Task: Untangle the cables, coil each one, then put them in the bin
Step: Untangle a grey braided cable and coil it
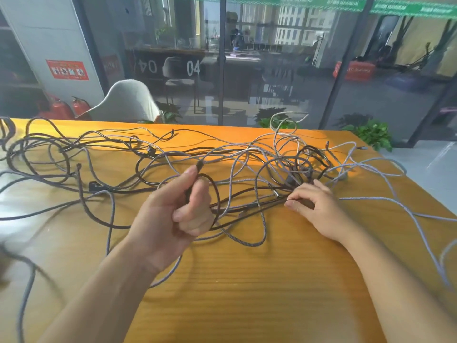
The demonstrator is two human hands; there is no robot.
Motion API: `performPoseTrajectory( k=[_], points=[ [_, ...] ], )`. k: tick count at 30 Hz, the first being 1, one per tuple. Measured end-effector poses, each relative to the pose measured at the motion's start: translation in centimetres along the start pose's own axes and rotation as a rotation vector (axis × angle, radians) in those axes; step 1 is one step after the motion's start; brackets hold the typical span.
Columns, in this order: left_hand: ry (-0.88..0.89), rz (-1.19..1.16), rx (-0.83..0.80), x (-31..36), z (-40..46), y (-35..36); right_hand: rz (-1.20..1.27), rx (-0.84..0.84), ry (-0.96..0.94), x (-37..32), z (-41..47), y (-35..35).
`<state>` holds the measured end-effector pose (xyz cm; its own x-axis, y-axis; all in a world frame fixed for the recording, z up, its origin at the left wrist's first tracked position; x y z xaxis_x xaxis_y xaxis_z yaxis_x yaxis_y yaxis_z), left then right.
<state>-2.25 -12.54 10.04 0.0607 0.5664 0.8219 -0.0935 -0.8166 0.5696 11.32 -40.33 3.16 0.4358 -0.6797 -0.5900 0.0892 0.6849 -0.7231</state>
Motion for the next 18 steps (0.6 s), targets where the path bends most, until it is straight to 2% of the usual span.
performPoseTrajectory(
  k=[3, 4, 6, 9, 11, 14, 18],
  points=[
    [-0.100, 0.072, -0.118, -1.3, 0.0, 0.4, -0.146, 0.021, 0.032, -0.1, 0.0, 0.3],
    [-0.123, 0.093, -0.128, -1.8, 0.1, 0.6, -0.181, 0.012, 0.050, -0.2, 0.0, 0.4],
    [-0.134, 0.130, -0.110, -2.4, 0.2, 0.7, -0.191, 0.022, -0.032, -1.5, -0.5, 0.4],
    [-0.110, 0.118, -0.062, -2.5, 0.4, 0.6, -0.027, -0.026, -0.198, -5.6, -2.2, 0.9],
    [-0.097, 0.082, -0.036, -2.4, 0.5, 0.5, 0.105, -0.185, -0.241, -8.9, -3.6, 2.2],
    [-0.090, 0.044, -0.006, -2.0, 0.5, 0.1, 0.130, -0.364, -0.260, -11.3, -4.9, 4.1],
    [-0.065, 0.057, 0.043, -1.3, 0.4, -0.5, 0.142, -0.333, -0.164, -8.6, -3.7, 3.4]
  ],
)
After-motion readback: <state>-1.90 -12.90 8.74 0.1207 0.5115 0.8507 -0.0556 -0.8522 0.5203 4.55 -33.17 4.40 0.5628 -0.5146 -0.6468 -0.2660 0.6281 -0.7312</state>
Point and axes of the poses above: each hand's wrist, its own z-axis towards the middle knuckle, its own y-axis out of the palm, x = y × z, the point moved 5 cm from there along z, towards the middle knuckle, and after that the axes turned 7 degrees about x, right-handed, at the moved point
